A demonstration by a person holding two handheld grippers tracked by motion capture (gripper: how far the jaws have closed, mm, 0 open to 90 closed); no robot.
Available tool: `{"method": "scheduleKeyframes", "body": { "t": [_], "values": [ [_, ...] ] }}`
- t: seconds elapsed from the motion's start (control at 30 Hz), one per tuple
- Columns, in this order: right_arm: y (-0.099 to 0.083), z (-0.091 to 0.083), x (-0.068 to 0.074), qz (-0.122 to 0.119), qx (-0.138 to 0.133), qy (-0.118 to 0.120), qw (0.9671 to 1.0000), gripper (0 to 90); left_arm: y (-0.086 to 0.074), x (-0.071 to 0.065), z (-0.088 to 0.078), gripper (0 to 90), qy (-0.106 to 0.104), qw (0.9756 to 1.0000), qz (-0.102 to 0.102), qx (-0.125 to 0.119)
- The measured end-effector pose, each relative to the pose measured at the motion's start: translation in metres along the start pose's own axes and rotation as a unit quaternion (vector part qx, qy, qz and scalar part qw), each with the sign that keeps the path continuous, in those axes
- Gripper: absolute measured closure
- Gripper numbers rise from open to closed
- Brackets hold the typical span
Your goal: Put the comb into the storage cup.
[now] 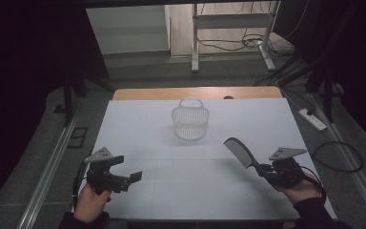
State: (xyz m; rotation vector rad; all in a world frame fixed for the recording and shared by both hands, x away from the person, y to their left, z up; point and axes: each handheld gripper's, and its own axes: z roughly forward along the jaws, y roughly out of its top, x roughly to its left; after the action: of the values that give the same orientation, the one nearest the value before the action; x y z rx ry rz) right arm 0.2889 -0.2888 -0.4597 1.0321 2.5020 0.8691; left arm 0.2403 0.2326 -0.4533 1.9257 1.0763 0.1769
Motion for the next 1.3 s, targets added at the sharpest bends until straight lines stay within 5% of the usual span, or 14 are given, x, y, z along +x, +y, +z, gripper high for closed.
{"method": "scheduleKeyframes", "body": {
  "t": [0.67, 1.3],
  "values": [
    [0.006, -0.010, 0.010, -0.016, -0.045, 0.008, 0.9988, 72.0, 0.045, -0.004, 0.029, 0.0, -0.039, 0.9991, 0.009, -0.015],
    [0.015, -0.011, 0.021, -0.027, -0.079, 0.013, 0.9964, 72.0, 0.071, -0.012, 0.052, 0.0, -0.081, 0.9964, 0.006, -0.024]
  ]
}}
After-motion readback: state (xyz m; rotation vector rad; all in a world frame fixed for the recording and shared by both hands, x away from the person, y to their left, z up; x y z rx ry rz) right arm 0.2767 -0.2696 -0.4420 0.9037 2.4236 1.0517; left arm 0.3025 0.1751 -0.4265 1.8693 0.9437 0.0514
